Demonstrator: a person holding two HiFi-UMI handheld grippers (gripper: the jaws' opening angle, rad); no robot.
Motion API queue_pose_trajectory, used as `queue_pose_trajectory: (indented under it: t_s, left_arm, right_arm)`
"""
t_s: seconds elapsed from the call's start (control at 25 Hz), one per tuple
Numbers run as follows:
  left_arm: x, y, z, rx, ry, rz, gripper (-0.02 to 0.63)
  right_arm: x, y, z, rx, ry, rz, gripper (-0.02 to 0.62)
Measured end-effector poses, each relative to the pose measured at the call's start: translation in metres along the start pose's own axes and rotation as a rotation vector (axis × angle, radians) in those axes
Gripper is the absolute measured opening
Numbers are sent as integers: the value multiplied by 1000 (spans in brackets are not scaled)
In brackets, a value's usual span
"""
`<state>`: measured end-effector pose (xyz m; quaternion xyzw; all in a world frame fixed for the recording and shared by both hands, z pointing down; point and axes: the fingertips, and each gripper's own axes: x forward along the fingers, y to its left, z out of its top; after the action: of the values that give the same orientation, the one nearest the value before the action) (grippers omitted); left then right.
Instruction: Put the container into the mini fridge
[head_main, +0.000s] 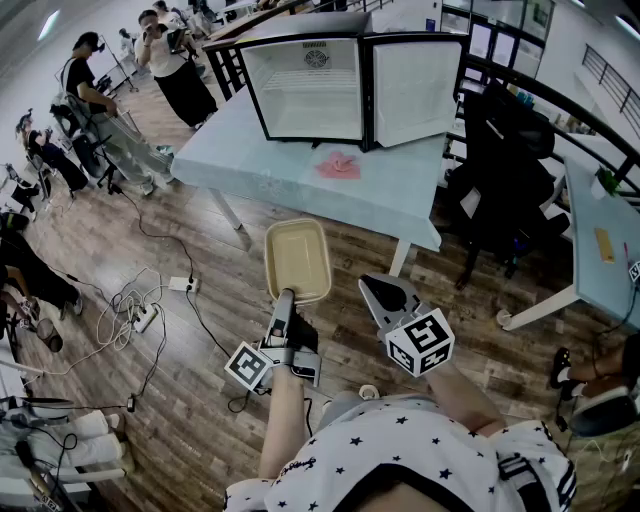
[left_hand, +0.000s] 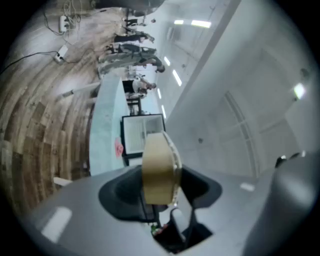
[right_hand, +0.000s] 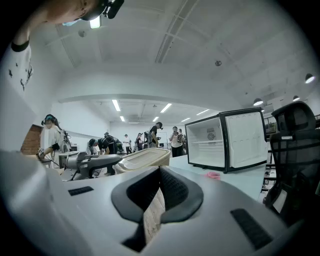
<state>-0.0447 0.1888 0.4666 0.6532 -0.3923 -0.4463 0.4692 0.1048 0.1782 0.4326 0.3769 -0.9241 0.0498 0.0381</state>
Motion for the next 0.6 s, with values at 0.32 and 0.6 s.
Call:
queue_pose_trajectory:
  t_s: [0.32, 0.6]
  left_arm:
    - [0, -9, -12, -1, 10, -12, 230]
    - [9, -10, -17, 1, 10, -15, 230]
  right_arm:
    - [-12, 3, 2, -21, 3, 16, 20]
    - [-12, -8, 3, 13, -17, 21, 20]
